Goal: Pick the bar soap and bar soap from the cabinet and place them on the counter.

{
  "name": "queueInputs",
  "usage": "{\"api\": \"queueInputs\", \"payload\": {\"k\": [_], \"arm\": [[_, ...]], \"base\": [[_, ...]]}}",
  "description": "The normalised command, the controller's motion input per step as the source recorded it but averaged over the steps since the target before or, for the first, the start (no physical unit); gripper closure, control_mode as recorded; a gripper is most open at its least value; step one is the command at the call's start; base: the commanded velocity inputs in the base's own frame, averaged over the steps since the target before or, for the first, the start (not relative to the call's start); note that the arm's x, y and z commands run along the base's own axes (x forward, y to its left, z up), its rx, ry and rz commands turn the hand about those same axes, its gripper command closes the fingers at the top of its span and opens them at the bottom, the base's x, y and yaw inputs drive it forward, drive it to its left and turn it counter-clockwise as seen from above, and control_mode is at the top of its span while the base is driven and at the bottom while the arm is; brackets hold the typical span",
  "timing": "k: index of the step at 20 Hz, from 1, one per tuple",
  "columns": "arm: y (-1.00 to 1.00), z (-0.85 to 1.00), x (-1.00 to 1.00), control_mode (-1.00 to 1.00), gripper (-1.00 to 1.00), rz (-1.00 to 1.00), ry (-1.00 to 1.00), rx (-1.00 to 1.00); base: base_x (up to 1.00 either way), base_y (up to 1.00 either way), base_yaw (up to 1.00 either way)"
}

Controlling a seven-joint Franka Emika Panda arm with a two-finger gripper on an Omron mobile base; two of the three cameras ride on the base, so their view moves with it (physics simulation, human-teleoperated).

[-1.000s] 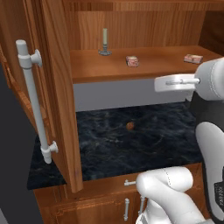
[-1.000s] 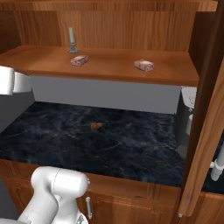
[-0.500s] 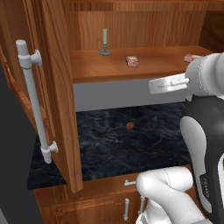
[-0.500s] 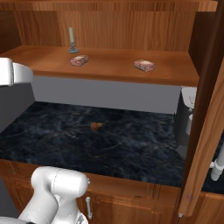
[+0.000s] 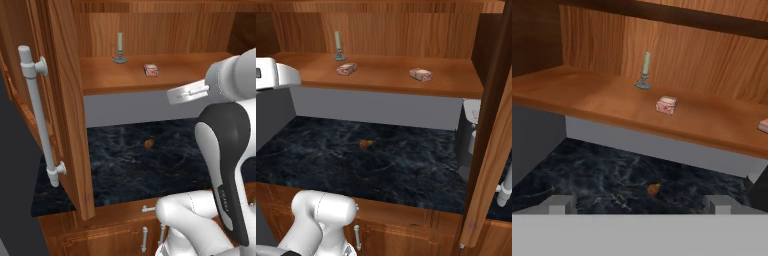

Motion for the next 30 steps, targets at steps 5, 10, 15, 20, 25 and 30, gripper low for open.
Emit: {"api": "queueInputs", "payload": {"k": [5, 10, 15, 20, 25, 30], "arm": [[-0.16, 0.00, 0.25, -1.00, -1.00, 0.00, -0.03, 0.00], [-0.16, -0.03, 0.27, -1.00, -1.00, 0.00, -0.03, 0.00], [-0.08, -0.05, 0.35, -1.00, -1.00, 0.00, 0.00, 0.00], [-0.14, 0.00, 0.31, -1.00, -1.00, 0.00, 0.00, 0.00], [-0.17, 0.00, 0.25, -1.00, -1.00, 0.00, 0.01, 0.03], [-0.09, -0.02, 0.31, -1.00, -1.00, 0.00, 0.03, 0.04]], "base": [[0.00, 0.00, 0.00], [0.00, 0.00, 0.00], [0.00, 0.00, 0.00], [0.00, 0.00, 0.00], [0.00, 0.00, 0.00], [0.00, 0.00, 0.00]]}}
